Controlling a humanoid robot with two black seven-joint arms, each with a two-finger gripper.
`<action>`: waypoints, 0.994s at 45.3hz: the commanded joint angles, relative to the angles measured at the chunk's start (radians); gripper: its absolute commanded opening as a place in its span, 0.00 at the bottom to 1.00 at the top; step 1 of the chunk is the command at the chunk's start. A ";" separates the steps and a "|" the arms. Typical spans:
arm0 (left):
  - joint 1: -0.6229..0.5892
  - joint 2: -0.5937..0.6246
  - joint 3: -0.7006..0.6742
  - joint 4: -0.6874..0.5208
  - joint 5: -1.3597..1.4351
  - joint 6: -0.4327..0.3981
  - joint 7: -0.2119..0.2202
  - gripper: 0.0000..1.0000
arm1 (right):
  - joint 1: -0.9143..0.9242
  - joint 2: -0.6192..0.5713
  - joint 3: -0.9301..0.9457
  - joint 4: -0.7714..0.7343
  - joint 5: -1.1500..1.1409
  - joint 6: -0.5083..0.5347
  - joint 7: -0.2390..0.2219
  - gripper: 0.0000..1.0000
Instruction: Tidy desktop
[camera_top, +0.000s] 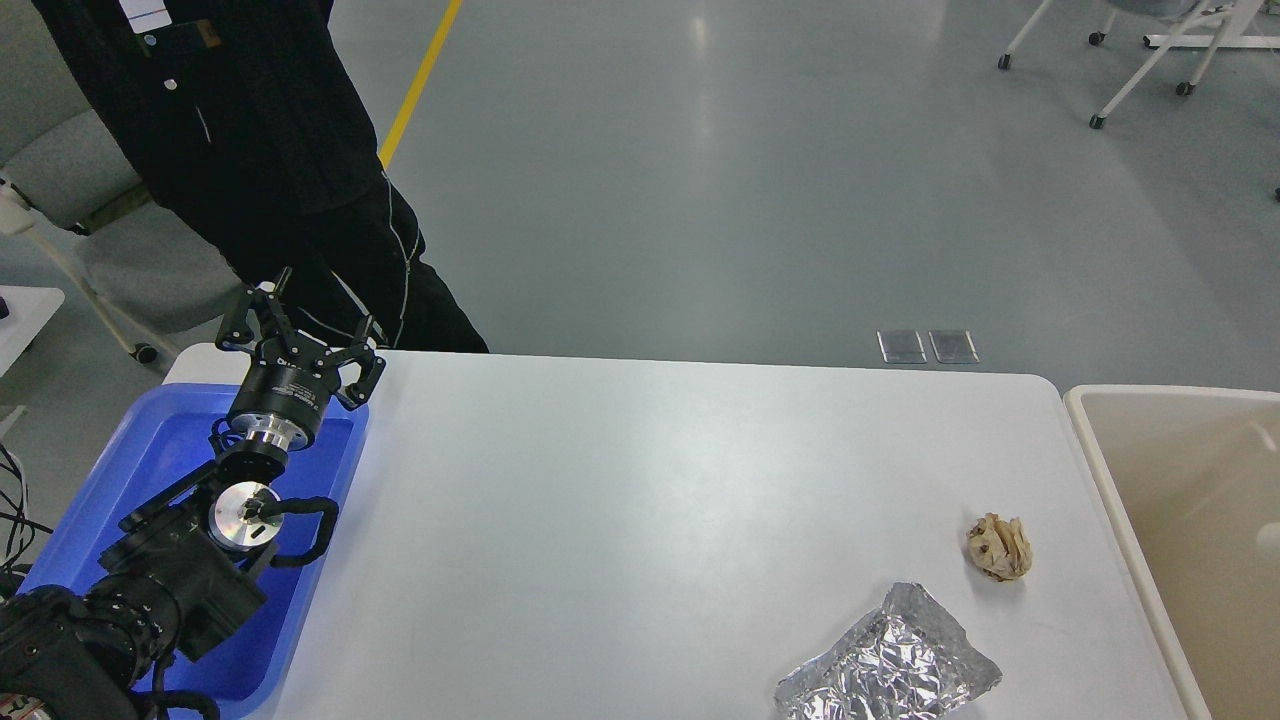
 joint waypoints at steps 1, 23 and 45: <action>0.000 0.000 0.000 0.000 0.000 0.001 0.000 1.00 | -0.026 0.060 0.002 -0.036 0.016 -0.042 -0.002 0.00; 0.000 0.000 0.000 0.000 0.000 -0.001 0.000 1.00 | -0.014 0.063 0.043 -0.049 0.016 -0.139 0.001 1.00; 0.000 0.000 -0.002 0.000 0.000 -0.001 0.000 1.00 | 0.059 0.096 0.011 -0.047 0.001 -0.133 0.001 1.00</action>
